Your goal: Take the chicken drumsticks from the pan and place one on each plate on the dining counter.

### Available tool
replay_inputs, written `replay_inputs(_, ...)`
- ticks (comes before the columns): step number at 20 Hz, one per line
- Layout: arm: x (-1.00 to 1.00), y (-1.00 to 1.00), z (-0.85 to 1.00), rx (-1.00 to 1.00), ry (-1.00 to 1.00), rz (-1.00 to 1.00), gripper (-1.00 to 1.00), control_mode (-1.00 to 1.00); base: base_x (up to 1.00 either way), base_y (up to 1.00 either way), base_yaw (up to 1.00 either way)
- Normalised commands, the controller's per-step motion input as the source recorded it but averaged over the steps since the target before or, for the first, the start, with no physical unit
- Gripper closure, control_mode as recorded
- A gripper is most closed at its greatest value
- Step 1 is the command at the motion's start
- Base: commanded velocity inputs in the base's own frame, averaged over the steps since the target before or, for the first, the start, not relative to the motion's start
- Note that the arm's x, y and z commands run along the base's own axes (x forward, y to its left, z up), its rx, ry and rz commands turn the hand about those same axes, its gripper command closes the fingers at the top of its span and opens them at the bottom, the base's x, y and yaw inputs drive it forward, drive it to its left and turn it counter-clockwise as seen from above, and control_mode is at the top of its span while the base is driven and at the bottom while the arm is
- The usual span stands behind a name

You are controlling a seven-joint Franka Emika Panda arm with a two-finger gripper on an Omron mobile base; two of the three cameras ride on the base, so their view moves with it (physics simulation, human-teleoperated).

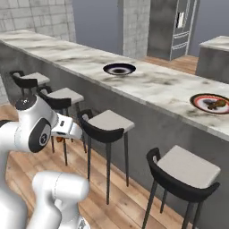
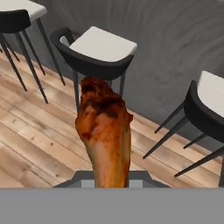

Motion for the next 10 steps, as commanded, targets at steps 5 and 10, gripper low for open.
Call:
replay_inputs(5, 0.0, 0.0, 0.0, 0.0, 0.0, 0.0, 1.0, 1.0, 0.34, 0.48, -0.49)
replay_inputs(10, 0.0, 0.0, 0.0, 0.0, 0.0, 0.0, 1.0, 1.0, 0.37, 0.51, -0.34)
